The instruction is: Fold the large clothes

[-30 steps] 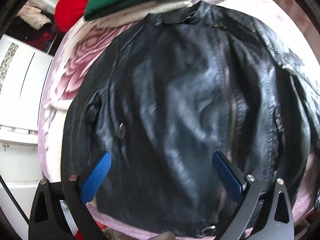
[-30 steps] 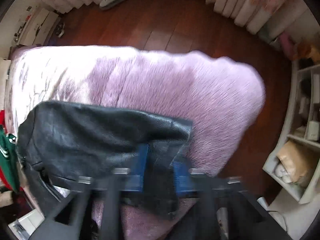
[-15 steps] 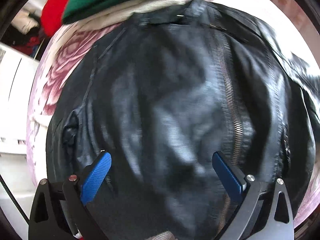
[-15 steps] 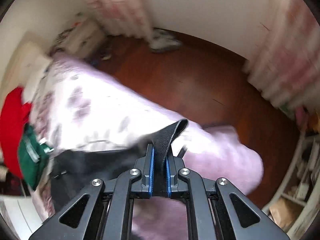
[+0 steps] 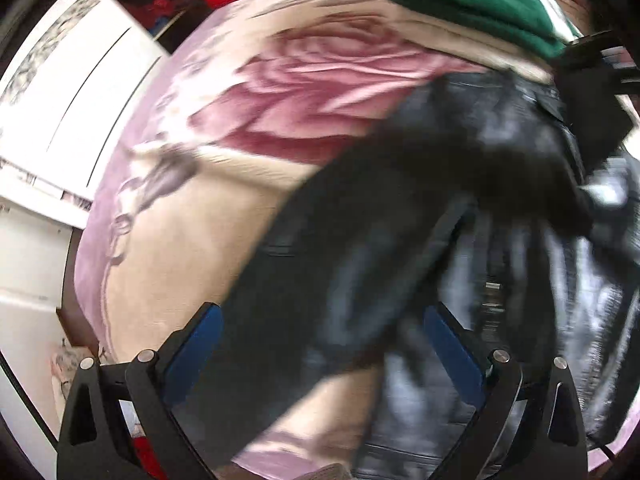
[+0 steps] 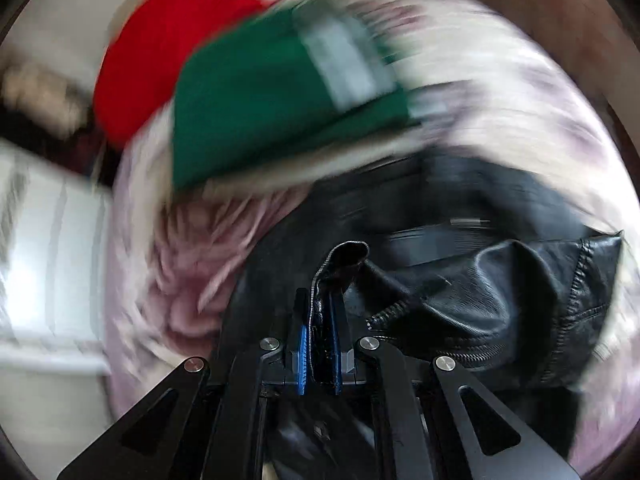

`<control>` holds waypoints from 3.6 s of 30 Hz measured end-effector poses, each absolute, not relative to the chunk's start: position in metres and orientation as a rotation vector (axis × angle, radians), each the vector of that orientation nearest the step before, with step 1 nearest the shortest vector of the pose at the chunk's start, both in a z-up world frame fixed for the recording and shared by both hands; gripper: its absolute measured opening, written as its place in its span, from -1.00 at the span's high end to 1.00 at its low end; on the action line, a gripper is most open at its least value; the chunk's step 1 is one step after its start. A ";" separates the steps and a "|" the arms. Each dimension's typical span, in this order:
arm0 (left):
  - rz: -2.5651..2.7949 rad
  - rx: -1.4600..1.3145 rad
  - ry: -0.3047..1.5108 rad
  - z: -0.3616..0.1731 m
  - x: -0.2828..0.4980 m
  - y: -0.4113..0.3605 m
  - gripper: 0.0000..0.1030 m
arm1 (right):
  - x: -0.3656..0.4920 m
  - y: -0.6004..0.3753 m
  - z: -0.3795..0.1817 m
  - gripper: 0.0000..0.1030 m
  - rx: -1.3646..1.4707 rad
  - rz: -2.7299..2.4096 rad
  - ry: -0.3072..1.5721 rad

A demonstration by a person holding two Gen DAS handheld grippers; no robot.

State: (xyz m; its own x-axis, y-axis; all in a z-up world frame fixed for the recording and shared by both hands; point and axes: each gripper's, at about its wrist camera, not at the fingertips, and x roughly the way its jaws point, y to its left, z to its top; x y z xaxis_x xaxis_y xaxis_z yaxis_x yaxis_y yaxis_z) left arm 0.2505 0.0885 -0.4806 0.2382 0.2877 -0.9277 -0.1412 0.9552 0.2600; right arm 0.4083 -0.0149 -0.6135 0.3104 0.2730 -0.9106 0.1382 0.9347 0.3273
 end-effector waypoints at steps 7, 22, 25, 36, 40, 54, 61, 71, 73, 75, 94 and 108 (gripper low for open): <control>0.333 0.043 1.330 -0.485 0.244 0.152 -1.00 | 0.418 0.129 -0.715 0.19 0.108 0.240 1.494; 0.408 -0.068 1.479 -0.502 0.174 0.218 -1.00 | 0.276 -0.151 -0.725 -0.39 0.672 -0.138 1.596; 0.402 -0.068 1.489 -0.507 0.170 0.214 -1.00 | 0.264 -0.201 -0.750 0.11 0.745 -0.255 1.511; 0.416 -0.345 1.550 -0.506 0.127 0.212 -1.00 | 0.268 -0.212 -0.766 0.00 0.589 -0.412 1.433; 0.405 -0.781 1.514 -0.517 0.068 0.229 -1.00 | 0.250 -0.171 -0.739 -0.33 0.552 -0.280 1.445; 0.786 -1.453 0.975 -0.588 0.038 0.309 0.77 | 0.241 -0.031 -0.733 -0.34 0.478 -0.065 1.534; 0.702 -1.247 0.807 -0.524 0.089 0.381 0.87 | 0.274 0.010 -0.698 -0.34 0.366 0.026 1.454; 0.535 -1.391 0.941 -0.577 0.079 0.385 0.62 | 0.370 0.100 -0.749 -0.34 0.307 0.036 1.491; 0.506 -1.474 0.959 -0.580 0.048 0.373 0.28 | 0.377 0.109 -0.759 -0.33 0.271 0.006 1.535; 0.486 -1.525 0.956 -0.580 0.034 0.360 -0.30 | 0.375 0.111 -0.754 -0.33 0.275 0.025 1.518; 0.809 -1.222 0.795 -0.521 0.121 0.348 0.92 | 0.368 0.130 -0.732 -0.32 0.112 0.017 1.436; 0.493 -0.530 0.670 -0.349 0.249 0.201 0.94 | 0.340 -0.019 -0.704 -0.33 0.490 0.081 1.471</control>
